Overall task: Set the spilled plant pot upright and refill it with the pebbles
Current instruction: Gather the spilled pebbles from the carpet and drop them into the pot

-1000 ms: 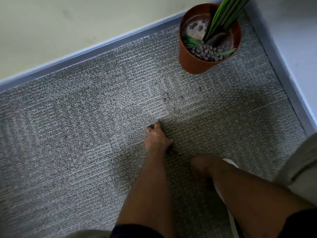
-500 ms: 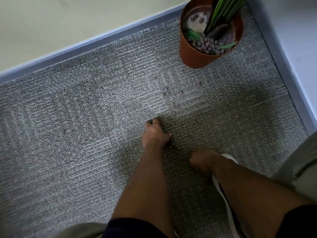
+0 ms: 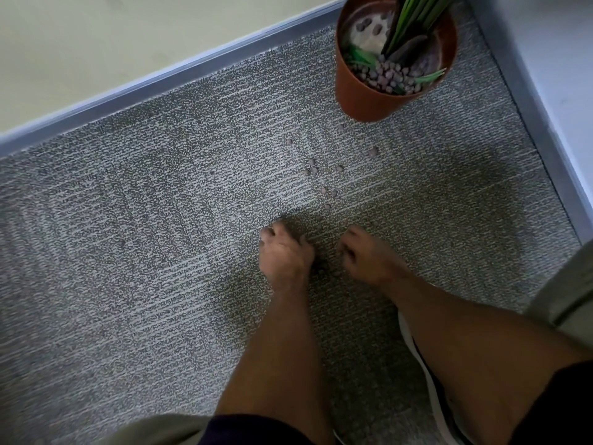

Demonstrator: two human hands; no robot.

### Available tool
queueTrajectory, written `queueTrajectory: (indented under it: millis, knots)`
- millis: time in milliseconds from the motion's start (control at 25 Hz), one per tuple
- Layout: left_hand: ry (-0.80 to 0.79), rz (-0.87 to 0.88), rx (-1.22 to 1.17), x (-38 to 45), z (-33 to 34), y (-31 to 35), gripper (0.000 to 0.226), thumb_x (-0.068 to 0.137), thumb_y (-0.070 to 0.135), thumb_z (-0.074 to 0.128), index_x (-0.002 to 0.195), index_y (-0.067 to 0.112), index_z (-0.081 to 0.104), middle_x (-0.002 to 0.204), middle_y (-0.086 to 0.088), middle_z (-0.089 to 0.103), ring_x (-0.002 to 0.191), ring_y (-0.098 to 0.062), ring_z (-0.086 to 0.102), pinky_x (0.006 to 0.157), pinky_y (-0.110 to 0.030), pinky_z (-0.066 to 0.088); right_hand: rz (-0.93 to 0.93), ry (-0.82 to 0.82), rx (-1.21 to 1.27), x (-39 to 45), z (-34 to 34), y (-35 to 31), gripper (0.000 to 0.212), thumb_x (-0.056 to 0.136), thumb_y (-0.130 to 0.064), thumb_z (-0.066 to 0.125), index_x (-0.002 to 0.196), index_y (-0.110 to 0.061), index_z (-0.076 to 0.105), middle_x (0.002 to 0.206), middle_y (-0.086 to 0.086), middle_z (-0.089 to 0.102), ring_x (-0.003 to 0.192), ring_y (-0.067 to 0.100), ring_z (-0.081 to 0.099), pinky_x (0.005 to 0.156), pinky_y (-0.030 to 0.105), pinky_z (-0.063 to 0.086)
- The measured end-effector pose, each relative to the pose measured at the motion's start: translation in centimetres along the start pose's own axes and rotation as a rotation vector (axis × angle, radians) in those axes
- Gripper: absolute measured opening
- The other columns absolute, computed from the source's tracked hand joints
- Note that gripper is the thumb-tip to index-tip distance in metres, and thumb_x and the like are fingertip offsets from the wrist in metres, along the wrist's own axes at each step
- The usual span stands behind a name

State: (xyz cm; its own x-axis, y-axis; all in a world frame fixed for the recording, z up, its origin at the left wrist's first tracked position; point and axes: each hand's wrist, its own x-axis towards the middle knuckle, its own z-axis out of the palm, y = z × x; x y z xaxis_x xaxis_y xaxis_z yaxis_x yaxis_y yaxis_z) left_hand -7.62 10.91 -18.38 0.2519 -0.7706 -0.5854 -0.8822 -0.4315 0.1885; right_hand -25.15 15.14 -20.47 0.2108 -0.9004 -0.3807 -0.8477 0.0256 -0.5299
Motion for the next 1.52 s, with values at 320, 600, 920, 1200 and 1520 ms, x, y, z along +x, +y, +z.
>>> queueTrajectory:
  millis: [320, 600, 920, 1200, 1520]
  knots:
    - [-0.014, -0.254, -0.328, 0.1, 0.1, -1.1, 0.056, 0.091, 0.032, 0.071, 0.136, 0.012, 0.044, 0.137, -0.015, 0.047, 0.107, -0.038, 0.064, 0.088, -0.045, 0.055, 0.314, 0.196, 0.114, 0.2, -0.2, 1.2, 0.010, 0.087, -0.006, 0.063, 0.096, -0.010, 0.063, 0.106, 0.011, 0.058, 0.091, 0.032, 0.059, 0.078, 0.045, 0.055]
    - [-0.020, -0.286, -0.203, -0.3, 0.1, -0.8, 0.033, 0.098, 0.031, 0.062, 0.123, 0.008, 0.059, 0.129, -0.010, 0.056, 0.097, -0.030, 0.062, 0.070, -0.038, 0.044, 0.452, 0.242, 0.162, -0.5, 0.4, 1.8, 0.010, 0.089, -0.009, 0.067, 0.096, -0.010, 0.060, 0.111, 0.013, 0.053, 0.091, 0.031, 0.058, 0.082, 0.045, 0.054]
    - [0.038, -0.323, -0.329, -1.9, -0.1, -0.7, 0.034, 0.089, 0.018, 0.058, 0.122, 0.010, 0.050, 0.110, -0.011, 0.062, 0.099, -0.036, 0.065, 0.074, -0.039, 0.048, 0.383, 0.267, 0.181, 0.4, -0.1, 1.0, 0.008, 0.081, -0.003, 0.069, 0.084, -0.010, 0.066, 0.091, 0.005, 0.054, 0.080, 0.022, 0.055, 0.079, 0.034, 0.052]
    - [-0.031, -0.577, -0.545, -5.1, 2.0, -1.3, 0.060, 0.086, 0.021, 0.070, 0.134, -0.001, 0.042, 0.132, -0.027, 0.051, 0.117, -0.043, 0.058, 0.094, -0.042, 0.048, 0.006, 0.094, 0.117, 4.6, -0.1, -3.4, 0.008, 0.089, -0.008, 0.064, 0.091, -0.016, 0.062, 0.103, 0.002, 0.054, 0.085, 0.020, 0.055, 0.071, 0.031, 0.047]
    - [0.004, -0.537, -0.565, -4.8, 2.2, -1.6, 0.031, 0.087, 0.017, 0.065, 0.115, 0.005, 0.059, 0.111, -0.019, 0.060, 0.106, -0.042, 0.063, 0.088, -0.040, 0.050, -0.097, -0.218, -0.058, 5.6, 1.4, -3.1, 0.030, 0.087, -0.002, 0.059, 0.112, -0.018, 0.061, 0.122, 0.004, 0.048, 0.112, 0.024, 0.052, 0.089, 0.040, 0.052]
